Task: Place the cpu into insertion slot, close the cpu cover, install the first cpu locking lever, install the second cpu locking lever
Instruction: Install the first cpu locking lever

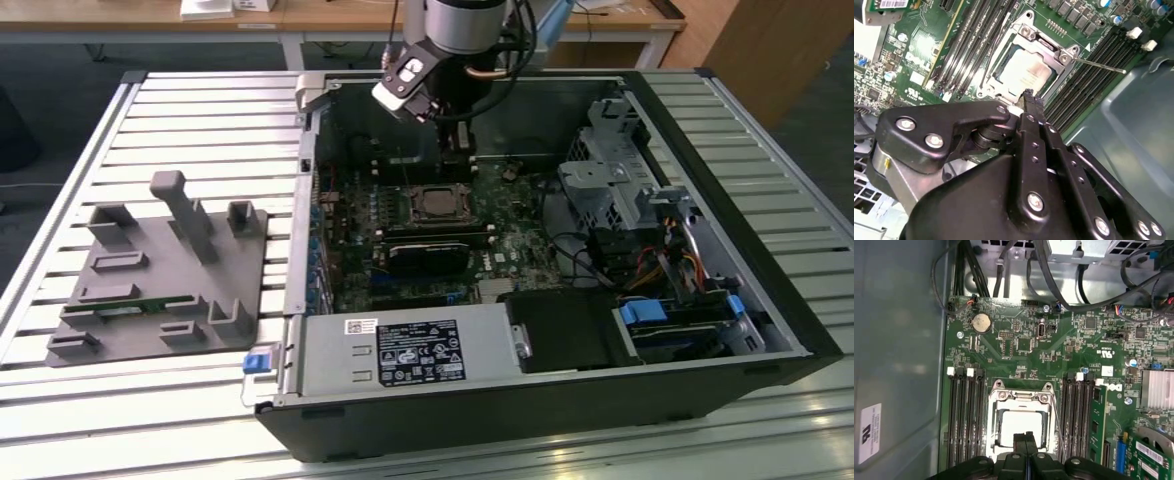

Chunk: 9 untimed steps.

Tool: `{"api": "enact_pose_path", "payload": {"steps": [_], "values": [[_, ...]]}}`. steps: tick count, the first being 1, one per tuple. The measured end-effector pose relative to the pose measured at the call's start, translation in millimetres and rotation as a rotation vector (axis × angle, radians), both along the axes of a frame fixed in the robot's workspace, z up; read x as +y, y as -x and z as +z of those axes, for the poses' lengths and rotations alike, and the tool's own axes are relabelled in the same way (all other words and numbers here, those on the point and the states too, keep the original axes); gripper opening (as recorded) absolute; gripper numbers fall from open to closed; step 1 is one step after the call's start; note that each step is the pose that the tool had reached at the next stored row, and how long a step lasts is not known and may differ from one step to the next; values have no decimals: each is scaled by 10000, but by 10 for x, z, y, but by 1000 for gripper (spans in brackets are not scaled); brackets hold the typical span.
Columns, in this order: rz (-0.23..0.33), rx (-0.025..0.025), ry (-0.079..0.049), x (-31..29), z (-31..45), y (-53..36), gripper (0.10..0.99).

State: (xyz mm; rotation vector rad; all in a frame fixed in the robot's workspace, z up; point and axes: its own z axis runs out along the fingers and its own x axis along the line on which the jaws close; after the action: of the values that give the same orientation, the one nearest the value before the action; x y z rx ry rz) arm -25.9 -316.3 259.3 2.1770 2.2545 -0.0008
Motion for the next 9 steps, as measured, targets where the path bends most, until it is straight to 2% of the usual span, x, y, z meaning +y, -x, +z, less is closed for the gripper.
{"api": "enact_pose_path", "payload": {"steps": [9], "values": [[4, -1, 32, 0, 90, 0, 106]]}}
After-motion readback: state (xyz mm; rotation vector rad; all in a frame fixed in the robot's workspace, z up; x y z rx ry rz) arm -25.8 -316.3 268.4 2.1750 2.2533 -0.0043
